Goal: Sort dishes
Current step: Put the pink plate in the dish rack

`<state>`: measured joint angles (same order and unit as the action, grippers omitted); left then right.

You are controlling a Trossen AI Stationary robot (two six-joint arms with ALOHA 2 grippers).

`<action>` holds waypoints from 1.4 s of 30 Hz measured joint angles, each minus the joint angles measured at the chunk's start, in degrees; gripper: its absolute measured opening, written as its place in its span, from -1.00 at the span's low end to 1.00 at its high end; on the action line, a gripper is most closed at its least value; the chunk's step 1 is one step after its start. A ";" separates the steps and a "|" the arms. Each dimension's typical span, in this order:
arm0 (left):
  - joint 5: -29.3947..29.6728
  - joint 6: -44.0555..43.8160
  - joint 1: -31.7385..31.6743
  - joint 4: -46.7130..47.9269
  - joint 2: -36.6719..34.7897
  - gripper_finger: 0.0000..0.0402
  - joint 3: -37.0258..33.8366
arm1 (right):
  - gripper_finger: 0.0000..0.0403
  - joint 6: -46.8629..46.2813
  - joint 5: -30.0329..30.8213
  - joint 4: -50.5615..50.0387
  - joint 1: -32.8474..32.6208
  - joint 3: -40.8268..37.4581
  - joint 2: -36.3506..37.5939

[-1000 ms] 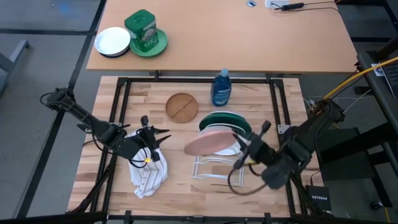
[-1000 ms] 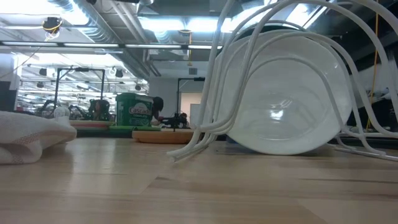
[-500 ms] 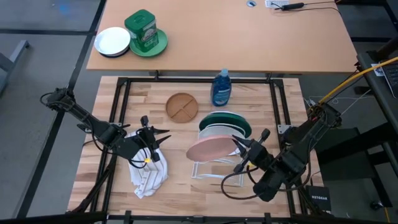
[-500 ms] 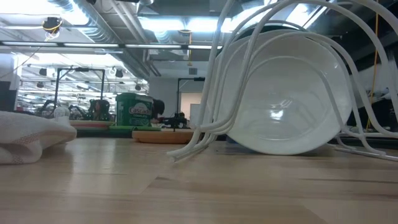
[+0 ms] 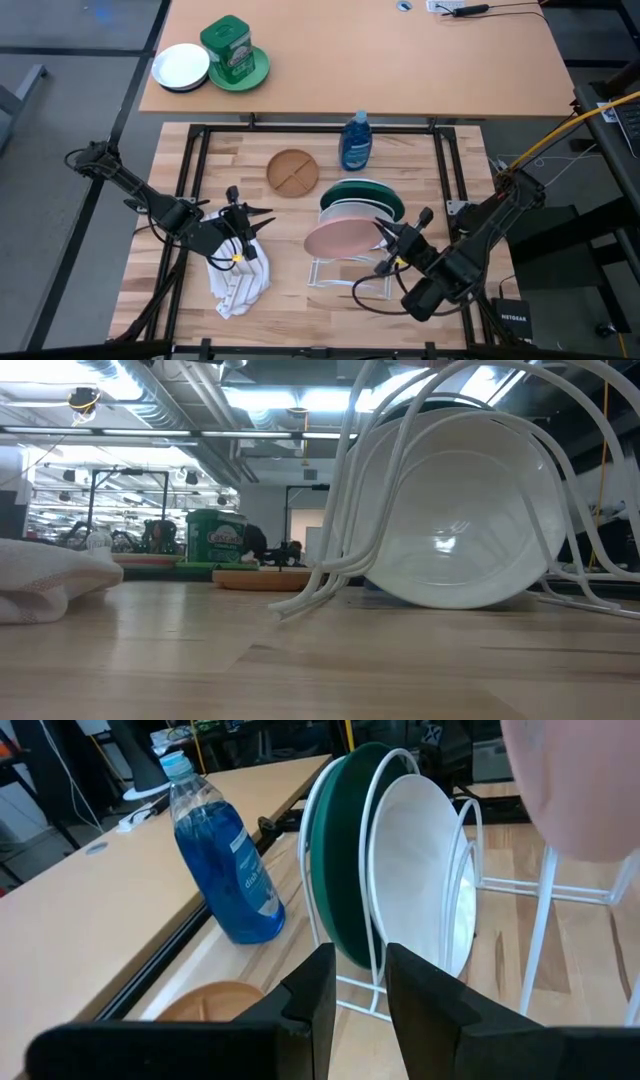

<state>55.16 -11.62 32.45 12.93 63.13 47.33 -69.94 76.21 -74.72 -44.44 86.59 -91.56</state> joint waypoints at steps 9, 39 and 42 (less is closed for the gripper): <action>0.00 0.02 0.00 -0.03 0.00 -0.59 0.00 | -0.93 -4.87 -1.16 -4.89 2.97 -0.07 -1.36; 0.00 1.55 0.00 0.20 0.02 -0.59 0.00 | -0.93 -8.12 -19.58 -10.12 3.23 0.02 -16.08; 0.00 1.55 0.00 0.22 0.02 -0.59 0.00 | -0.91 -8.16 -22.03 -10.31 3.25 0.04 -16.11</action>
<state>55.16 -10.07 32.45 13.15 63.16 47.33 -78.11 54.18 -85.03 -41.19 86.63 -107.66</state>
